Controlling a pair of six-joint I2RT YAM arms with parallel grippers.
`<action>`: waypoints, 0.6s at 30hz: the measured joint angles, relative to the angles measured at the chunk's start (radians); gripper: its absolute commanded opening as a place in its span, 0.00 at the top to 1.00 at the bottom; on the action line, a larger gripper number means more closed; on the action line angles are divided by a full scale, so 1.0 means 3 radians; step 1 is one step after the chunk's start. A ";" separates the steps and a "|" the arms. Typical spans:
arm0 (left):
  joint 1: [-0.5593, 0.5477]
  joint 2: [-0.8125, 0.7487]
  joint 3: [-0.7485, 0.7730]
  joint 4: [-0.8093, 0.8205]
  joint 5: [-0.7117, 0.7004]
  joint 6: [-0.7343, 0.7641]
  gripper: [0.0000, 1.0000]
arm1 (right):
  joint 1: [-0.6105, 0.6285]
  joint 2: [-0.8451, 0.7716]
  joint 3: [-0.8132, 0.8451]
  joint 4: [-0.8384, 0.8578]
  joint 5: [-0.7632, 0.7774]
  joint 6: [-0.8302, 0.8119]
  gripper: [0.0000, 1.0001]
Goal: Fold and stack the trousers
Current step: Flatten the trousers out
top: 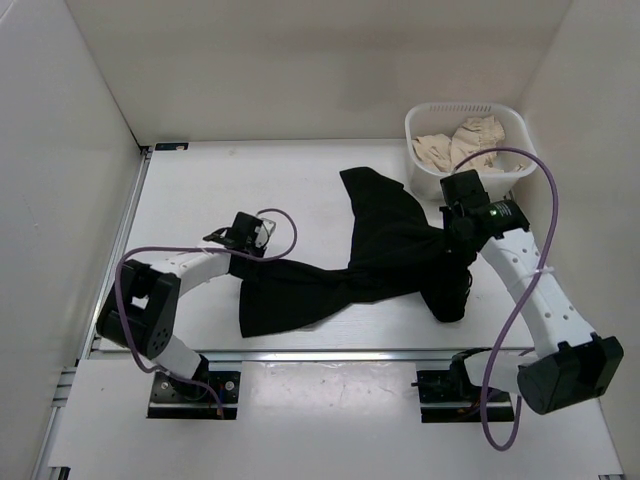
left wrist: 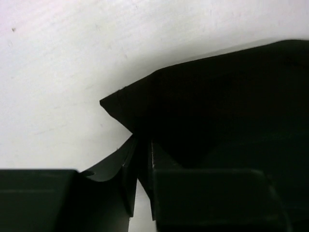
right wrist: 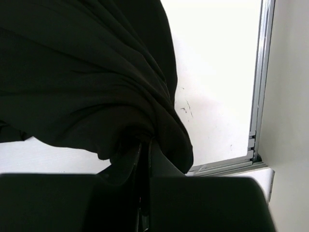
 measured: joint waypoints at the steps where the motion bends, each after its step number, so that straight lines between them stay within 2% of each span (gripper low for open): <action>1: 0.0005 0.0039 0.0048 0.0000 -0.0004 0.0000 0.78 | -0.0028 0.0055 0.0033 -0.0004 -0.0014 -0.0025 1.00; 3: 0.0086 0.0136 0.0178 -0.0027 -0.0023 -0.0003 0.79 | -0.0123 0.0245 0.0226 -0.0045 -0.0043 -0.0099 1.00; 5: 0.0341 0.0290 0.0367 -0.0064 -0.0089 -0.0001 0.79 | -0.0256 0.0495 0.0567 -0.0057 -0.0065 -0.0175 1.00; 10: 0.1490 0.0521 0.1189 -0.0181 -0.0318 -0.0003 0.79 | -0.0381 0.0955 0.1600 -0.0010 -0.0024 -0.0298 1.00; 14: 0.2096 0.0313 0.1727 -0.0061 -0.0453 -0.0011 0.79 | -0.0371 0.0965 0.2008 0.0006 0.0038 -0.0346 1.00; 18: 0.2265 -0.0128 0.1694 -0.0060 -0.0481 -0.0010 0.79 | -0.0373 0.0833 0.1972 0.0005 0.0177 -0.0394 1.00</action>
